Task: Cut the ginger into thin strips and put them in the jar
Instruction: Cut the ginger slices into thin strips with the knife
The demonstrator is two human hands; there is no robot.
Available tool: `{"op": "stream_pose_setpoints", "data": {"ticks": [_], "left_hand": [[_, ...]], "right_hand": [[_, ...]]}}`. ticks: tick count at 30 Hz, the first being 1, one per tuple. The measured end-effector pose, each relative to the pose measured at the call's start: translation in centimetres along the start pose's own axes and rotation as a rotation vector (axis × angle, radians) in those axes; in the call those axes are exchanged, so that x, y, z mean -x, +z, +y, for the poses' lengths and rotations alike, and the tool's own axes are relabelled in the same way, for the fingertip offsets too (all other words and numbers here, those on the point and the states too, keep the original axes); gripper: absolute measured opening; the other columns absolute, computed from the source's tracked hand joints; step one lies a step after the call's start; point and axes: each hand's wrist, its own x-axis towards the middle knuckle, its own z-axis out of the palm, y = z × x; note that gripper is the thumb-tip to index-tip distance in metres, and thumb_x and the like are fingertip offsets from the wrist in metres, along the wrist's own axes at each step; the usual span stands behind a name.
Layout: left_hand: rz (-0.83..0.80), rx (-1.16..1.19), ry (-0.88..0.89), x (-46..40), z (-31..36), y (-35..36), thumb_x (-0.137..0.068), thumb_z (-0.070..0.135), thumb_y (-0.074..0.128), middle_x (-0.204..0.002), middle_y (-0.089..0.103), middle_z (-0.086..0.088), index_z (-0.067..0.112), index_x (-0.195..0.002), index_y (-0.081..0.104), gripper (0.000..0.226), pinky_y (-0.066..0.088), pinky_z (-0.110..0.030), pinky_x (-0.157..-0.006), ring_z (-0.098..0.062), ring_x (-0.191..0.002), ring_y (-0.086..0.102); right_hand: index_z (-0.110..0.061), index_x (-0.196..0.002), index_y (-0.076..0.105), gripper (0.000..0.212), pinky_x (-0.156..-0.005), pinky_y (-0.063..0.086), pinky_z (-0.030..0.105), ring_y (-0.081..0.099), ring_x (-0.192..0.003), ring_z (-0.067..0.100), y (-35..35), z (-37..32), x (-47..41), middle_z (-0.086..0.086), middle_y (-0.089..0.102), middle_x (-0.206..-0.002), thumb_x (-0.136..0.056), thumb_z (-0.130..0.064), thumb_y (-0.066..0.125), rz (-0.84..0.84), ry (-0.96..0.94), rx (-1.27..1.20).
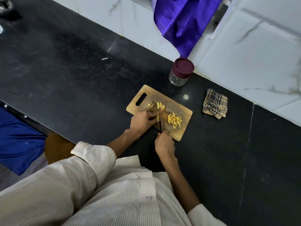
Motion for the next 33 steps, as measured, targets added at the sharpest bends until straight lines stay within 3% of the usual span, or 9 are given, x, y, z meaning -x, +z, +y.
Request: {"op": "stream_pose_setpoints", "data": {"ticks": [6,8,10,12,20,25,33], "left_hand": [[0.001,-0.014,-0.030,0.2,0.0,-0.1,-0.089,0.036,0.064,-0.105,0.052,0.006,0.029,-0.128,0.060,0.040,0.035,-0.024,-0.072,-0.015,-0.098,0.055],[-0.003,-0.010,-0.023,0.3,0.0,0.0,-0.089,0.036,0.064,-0.102,0.050,0.007,0.029,-0.128,0.060,0.040,0.035,-0.024,-0.072,-0.014,-0.097,0.055],[-0.002,-0.004,-0.007,0.2,0.1,-0.1,-0.089,0.036,0.064,-0.102,0.049,0.008,0.028,-0.128,0.060,0.040,0.035,-0.024,-0.072,-0.013,-0.097,0.054],[0.003,0.002,0.001,0.0,0.1,-0.2,-0.090,0.034,0.063,-0.108,0.053,0.004,0.027,-0.129,0.060,0.039,0.037,-0.024,-0.074,-0.015,-0.099,0.054],[0.006,0.018,0.012,0.2,0.1,-0.1,-0.090,0.031,0.064,-0.119,0.055,0.001,0.026,-0.128,0.061,0.039,0.037,-0.024,-0.077,-0.016,-0.105,0.054],[0.027,0.040,0.021,0.3,0.3,-0.1,-0.089,0.029,0.066,-0.120,0.057,0.005,0.025,-0.126,0.062,0.037,0.043,-0.025,-0.079,-0.014,-0.105,0.056],[0.037,0.021,0.016,0.3,0.3,-0.1,-0.089,0.031,0.065,-0.119,0.056,0.005,0.026,-0.127,0.061,0.039,0.036,-0.021,-0.075,-0.012,-0.102,0.055]], "right_hand": [[-0.005,-0.117,0.051,0.032,-0.076,0.059,0.050,0.068,-0.093,0.037,0.2,0.2,-0.4,0.016,0.063,-0.109,-0.105,-0.032,0.040,-0.013,0.046,-0.108],[-0.007,-0.112,0.049,0.029,-0.061,0.060,0.043,0.069,-0.083,0.035,-0.1,0.6,-0.3,0.013,0.062,-0.102,-0.105,-0.034,0.039,-0.024,0.059,-0.151],[-0.009,-0.110,0.048,0.029,-0.040,0.051,0.031,0.069,-0.074,0.033,-0.6,1.1,-0.4,0.011,0.060,-0.097,-0.106,-0.035,0.037,-0.026,0.064,-0.173],[-0.010,-0.108,0.047,0.028,-0.034,0.044,0.026,0.069,-0.070,0.031,-0.9,1.5,-0.5,0.012,0.061,-0.097,-0.106,-0.035,0.037,-0.020,0.054,-0.184],[-0.011,-0.117,0.049,0.031,-0.033,0.041,0.022,0.062,-0.059,0.022,-1.1,2.1,-0.7,0.017,0.064,-0.106,-0.105,-0.038,0.039,-0.092,0.008,-0.213],[-0.010,-0.113,0.051,0.029,-0.034,0.043,0.024,0.061,-0.065,0.024,-0.7,1.2,-0.6,0.019,0.064,-0.106,-0.105,-0.036,0.040,-0.125,-0.040,-0.207],[-0.010,-0.116,0.051,0.030,-0.038,0.050,0.030,0.070,-0.079,0.030,-0.8,0.8,-0.5,0.015,0.063,-0.104,-0.105,-0.036,0.040,-0.128,-0.037,-0.143]]}}
